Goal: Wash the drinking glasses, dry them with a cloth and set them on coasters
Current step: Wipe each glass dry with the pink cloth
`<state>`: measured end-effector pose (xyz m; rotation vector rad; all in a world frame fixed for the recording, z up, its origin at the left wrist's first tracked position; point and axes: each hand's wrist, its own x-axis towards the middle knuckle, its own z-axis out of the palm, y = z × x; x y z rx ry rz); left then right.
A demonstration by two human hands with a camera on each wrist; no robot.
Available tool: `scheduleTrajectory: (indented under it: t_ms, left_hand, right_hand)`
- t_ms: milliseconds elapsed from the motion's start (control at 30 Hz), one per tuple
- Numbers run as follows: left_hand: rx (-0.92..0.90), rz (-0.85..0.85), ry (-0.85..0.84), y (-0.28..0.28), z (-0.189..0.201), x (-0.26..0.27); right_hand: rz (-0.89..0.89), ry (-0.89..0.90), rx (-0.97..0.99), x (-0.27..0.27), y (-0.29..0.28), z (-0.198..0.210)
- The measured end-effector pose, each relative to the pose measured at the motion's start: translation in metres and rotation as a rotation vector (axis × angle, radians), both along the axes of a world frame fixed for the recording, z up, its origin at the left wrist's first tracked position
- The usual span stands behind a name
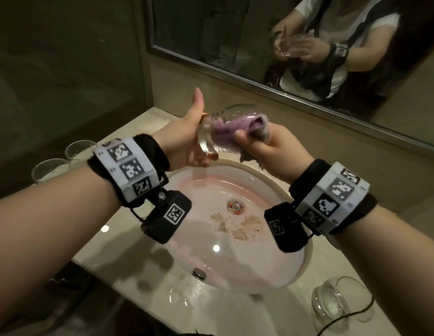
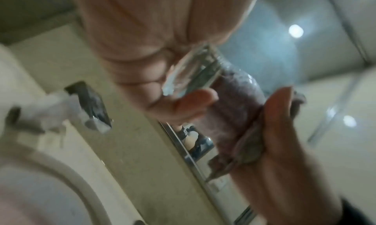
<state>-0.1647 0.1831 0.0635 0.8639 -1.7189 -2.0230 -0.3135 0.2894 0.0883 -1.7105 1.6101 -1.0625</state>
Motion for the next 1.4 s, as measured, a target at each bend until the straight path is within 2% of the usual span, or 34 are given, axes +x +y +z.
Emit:
scheduleTrajectory:
  t_ms: [67, 133, 200, 267, 300, 367, 433, 467, 500, 567, 600, 667, 700, 733, 800, 867, 900, 967, 1033, 1067, 1167, 1233, 1267, 1300, 1333, 1400]
  left_hand:
    - [0.065, 0.007, -0.052, -0.001, 0.002, -0.005]
    - [-0.047, 0.096, -0.002, 0.001, 0.002, -0.010]
    - [-0.419, 0.242, 0.012, 0.005, -0.001, -0.010]
    - [-0.921, 0.290, 0.070, 0.006, -0.005, -0.006]
    - [-1.092, 0.257, 0.121, 0.003, -0.006, -0.003]
    - [-1.251, 0.155, 0.174, -0.006, -0.007, 0.002]
    - [-1.221, 0.084, 0.159, -0.015, -0.007, 0.003]
    - [-1.117, 0.061, 0.138, -0.015, -0.007, 0.002]
    - [-0.915, 0.049, 0.113, -0.013, -0.004, 0.000]
    - [-0.331, 0.011, 0.044, -0.009, 0.003, -0.003]
    - [-0.127, -0.036, -0.002, -0.009, 0.007, -0.005]
    - [0.015, -0.037, -0.052, -0.008, 0.012, -0.011]
    - [0.017, 0.021, -0.028, -0.006, 0.014, -0.016]
    - [-0.016, 0.103, 0.010, -0.004, 0.015, -0.019]
    - [-0.255, 0.239, 0.062, 0.000, 0.017, -0.021]
    - [-0.663, 0.197, 0.062, 0.003, 0.015, -0.017]
    - [-0.848, 0.152, 0.063, 0.004, 0.013, -0.012]
    - [-1.026, 0.077, 0.083, 0.002, 0.009, -0.005]
    - [-0.947, 0.016, 0.082, -0.001, 0.007, 0.000]
    - [-0.800, -0.017, 0.094, -0.001, 0.007, 0.001]
    - [-0.128, -0.044, 0.034, -0.001, 0.014, 0.001]
    - [0.081, -0.090, -0.026, 0.002, 0.018, -0.002]
    - [0.106, -0.060, -0.023, 0.004, 0.018, -0.006]
    - [0.076, 0.006, -0.016, 0.008, 0.019, -0.009]
    - [-0.038, 0.093, -0.025, 0.012, 0.019, -0.011]
    - [-0.487, 0.223, -0.049, 0.013, 0.015, -0.012]
  right_hand:
    - [0.038, 0.239, -0.053, 0.000, -0.001, -0.004]
    - [0.021, 0.195, -0.053, -0.001, -0.003, -0.010]
    - [-0.019, -0.141, 0.040, 0.001, -0.002, -0.009]
    - [-0.008, -0.533, 0.160, 0.000, -0.005, -0.005]
    - [0.003, -0.656, 0.177, 0.000, -0.006, -0.003]
    - [-0.002, -0.770, 0.179, -0.002, -0.009, 0.001]
    - [-0.018, -0.713, 0.167, -0.003, -0.010, 0.001]
    - [-0.043, -0.627, 0.147, -0.002, -0.011, 0.001]
    - [-0.079, -0.514, 0.118, -0.002, -0.010, 0.002]
    - [-0.135, -0.292, 0.009, 0.000, -0.008, 0.003]
    - [-0.142, -0.175, -0.057, 0.001, -0.008, 0.002]
    - [-0.115, 0.034, -0.131, 0.002, -0.006, -0.002]
    - [-0.103, 0.068, -0.138, 0.003, -0.006, -0.004]
    - [-0.103, 0.022, -0.118, 0.004, -0.005, -0.003]
    - [-0.135, -0.243, -0.001, 0.002, -0.008, 0.000]
    - [-0.113, -0.509, 0.127, -0.004, -0.009, 0.005]
    - [-0.098, -0.573, 0.141, -0.007, -0.009, 0.008]
    - [-0.093, -0.614, 0.127, -0.010, -0.007, 0.010]
    - [-0.106, -0.529, 0.133, -0.010, -0.005, 0.012]
    - [-0.123, -0.459, 0.134, -0.010, -0.003, 0.013]
    - [-0.162, -0.183, 0.025, -0.005, 0.000, 0.012]
    - [-0.122, -0.002, -0.052, 0.001, 0.003, 0.009]
    - [-0.111, 0.030, -0.073, 0.002, 0.003, 0.006]
    - [-0.122, -0.012, -0.063, 0.003, 0.002, 0.005]
    - [-0.138, -0.125, -0.016, 0.002, 0.001, 0.005]
    - [-0.139, -0.447, 0.149, -0.003, -0.001, 0.008]
